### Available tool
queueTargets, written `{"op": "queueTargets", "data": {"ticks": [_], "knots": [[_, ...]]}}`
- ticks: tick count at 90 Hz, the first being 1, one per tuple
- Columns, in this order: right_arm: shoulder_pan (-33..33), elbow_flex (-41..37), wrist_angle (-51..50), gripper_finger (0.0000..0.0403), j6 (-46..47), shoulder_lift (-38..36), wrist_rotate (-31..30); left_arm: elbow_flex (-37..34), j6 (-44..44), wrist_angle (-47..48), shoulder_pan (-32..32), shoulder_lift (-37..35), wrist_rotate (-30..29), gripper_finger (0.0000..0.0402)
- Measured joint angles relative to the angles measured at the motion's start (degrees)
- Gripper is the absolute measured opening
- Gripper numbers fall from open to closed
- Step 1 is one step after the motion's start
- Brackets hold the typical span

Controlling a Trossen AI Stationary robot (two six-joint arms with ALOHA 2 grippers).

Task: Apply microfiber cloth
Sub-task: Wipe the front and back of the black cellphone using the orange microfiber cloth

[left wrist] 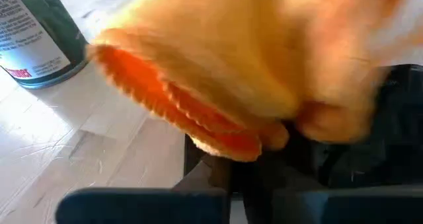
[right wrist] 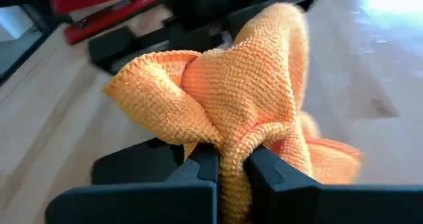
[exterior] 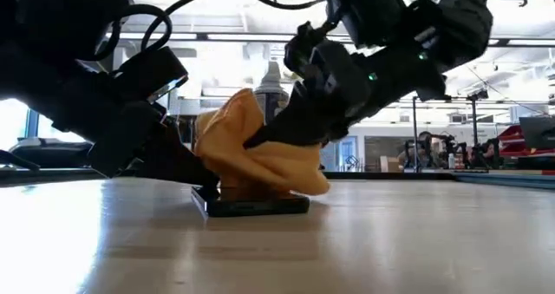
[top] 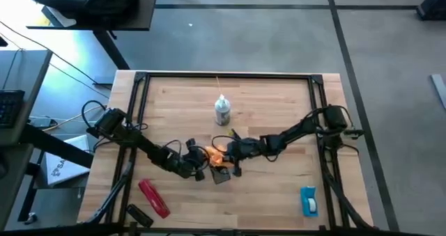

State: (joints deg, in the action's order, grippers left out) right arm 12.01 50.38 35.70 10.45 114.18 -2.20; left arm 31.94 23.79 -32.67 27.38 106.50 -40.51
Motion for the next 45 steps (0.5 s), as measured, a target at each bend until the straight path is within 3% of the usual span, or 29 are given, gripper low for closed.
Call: {"op": "queueTargets", "data": {"ticks": [20, 45], "knots": [[2.2, 5.1, 0.3, 0.0003, 0.7, 6.0, 0.0, 0.0, 0.0, -0.1, -0.7, 0.0, 0.6, 0.0000], [7.8, 6.0, 0.3, 0.0003, 8.1, 6.9, 1.7, 0.0, 0.2, 0.0, -0.8, 0.0, 1.0, 0.0000]]}}
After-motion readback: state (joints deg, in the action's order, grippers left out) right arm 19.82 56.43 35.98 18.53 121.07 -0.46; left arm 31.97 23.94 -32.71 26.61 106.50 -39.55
